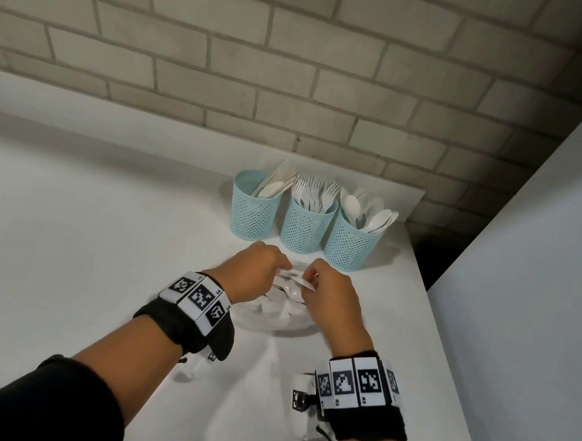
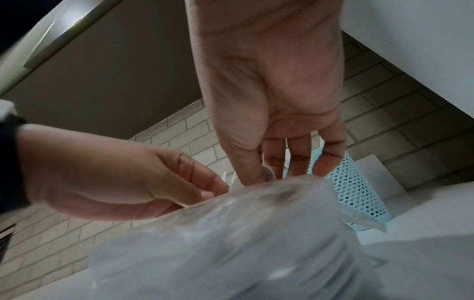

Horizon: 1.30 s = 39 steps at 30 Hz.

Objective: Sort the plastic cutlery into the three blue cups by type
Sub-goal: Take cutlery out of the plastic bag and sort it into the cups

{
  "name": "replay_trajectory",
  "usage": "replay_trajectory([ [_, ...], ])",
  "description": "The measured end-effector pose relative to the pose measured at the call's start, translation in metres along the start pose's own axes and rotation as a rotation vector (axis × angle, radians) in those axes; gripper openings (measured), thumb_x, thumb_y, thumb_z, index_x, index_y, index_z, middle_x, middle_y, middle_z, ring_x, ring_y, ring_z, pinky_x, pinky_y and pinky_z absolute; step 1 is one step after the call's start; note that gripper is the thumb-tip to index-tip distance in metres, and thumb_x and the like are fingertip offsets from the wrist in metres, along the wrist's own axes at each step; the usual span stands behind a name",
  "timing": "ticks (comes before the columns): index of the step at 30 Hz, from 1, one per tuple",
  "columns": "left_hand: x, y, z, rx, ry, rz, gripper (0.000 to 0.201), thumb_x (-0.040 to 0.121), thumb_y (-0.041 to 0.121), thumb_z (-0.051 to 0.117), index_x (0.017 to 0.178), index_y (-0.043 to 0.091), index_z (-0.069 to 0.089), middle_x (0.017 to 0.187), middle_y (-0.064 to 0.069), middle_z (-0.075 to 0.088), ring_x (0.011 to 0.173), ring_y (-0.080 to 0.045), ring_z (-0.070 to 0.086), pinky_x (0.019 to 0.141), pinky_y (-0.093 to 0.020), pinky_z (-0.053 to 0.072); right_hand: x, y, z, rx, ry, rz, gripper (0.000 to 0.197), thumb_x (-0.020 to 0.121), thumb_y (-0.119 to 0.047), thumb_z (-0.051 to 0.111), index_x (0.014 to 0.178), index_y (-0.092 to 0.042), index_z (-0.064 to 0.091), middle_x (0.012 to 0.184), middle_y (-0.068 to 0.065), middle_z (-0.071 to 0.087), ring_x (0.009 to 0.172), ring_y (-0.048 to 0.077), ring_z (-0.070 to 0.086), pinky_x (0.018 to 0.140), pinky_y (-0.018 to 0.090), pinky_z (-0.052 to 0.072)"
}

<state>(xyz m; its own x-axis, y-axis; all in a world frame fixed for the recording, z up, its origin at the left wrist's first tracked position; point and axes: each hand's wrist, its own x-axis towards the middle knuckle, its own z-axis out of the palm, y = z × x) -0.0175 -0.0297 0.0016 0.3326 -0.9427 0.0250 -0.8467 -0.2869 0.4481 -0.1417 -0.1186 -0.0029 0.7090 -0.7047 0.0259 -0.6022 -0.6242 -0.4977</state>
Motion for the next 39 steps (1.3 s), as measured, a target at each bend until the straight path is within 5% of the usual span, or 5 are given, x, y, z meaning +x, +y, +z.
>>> replay_trajectory([
  [5, 0.017, -0.004, 0.005, 0.088, -0.169, -0.057, 0.031, 0.093, 0.002, 0.043, 0.116, 0.006, 0.062, 0.111, -0.015, 0.062, 0.103, -0.030, 0.059, 0.086, -0.033, 0.044, 0.001, 0.002, 0.004, 0.109, -0.049, -0.067, 0.019, 0.080, -0.009, 0.065, 0.096, -0.019, 0.061, 0.097, 0.002, 0.069, 0.090, 0.022, 0.063, 0.080, 0.037, 0.052],
  [13, 0.030, -0.012, -0.001, 0.270, -0.444, -0.205, 0.036, 0.095, 0.019, 0.034, 0.128, 0.008, 0.044, 0.134, -0.015, 0.039, 0.123, -0.033, 0.040, 0.104, -0.046, 0.036, 0.010, 0.010, 0.004, 0.184, 0.012, 0.060, 0.024, 0.086, -0.013, 0.063, 0.110, -0.011, 0.064, 0.107, 0.009, 0.067, 0.095, 0.019, 0.061, 0.082, 0.023, 0.046],
  [22, 0.026, -0.010, 0.002, 0.223, -0.420, -0.224, 0.058, 0.089, 0.054, 0.046, 0.130, 0.014, 0.043, 0.134, -0.011, 0.040, 0.127, -0.032, 0.032, 0.103, -0.045, 0.034, 0.009, 0.019, 0.000, 0.002, 0.036, 0.104, 0.031, 0.096, -0.016, 0.040, 0.122, -0.016, 0.058, 0.122, 0.012, 0.056, 0.117, 0.030, 0.046, 0.097, 0.037, 0.042],
  [32, 0.021, -0.005, 0.005, 0.017, -0.271, -0.190, 0.050, 0.084, 0.027, 0.059, 0.130, 0.019, 0.043, 0.135, -0.003, 0.047, 0.123, -0.023, 0.045, 0.105, -0.039, 0.036, 0.015, 0.030, -0.013, 0.104, -0.123, 0.136, 0.034, 0.093, -0.012, 0.048, 0.126, -0.013, 0.059, 0.129, 0.007, 0.059, 0.118, 0.025, 0.053, 0.094, 0.026, 0.039],
  [39, 0.018, -0.005, 0.011, 0.090, -0.264, -0.141, 0.053, 0.085, 0.050, 0.057, 0.128, 0.023, 0.045, 0.135, -0.002, 0.047, 0.125, -0.024, 0.043, 0.105, -0.041, 0.028, 0.015, 0.031, -0.009, 0.185, 0.162, 0.193, 0.022, 0.085, -0.018, 0.065, 0.107, -0.014, 0.063, 0.105, 0.008, 0.067, 0.096, 0.022, 0.061, 0.078, 0.024, 0.043],
])
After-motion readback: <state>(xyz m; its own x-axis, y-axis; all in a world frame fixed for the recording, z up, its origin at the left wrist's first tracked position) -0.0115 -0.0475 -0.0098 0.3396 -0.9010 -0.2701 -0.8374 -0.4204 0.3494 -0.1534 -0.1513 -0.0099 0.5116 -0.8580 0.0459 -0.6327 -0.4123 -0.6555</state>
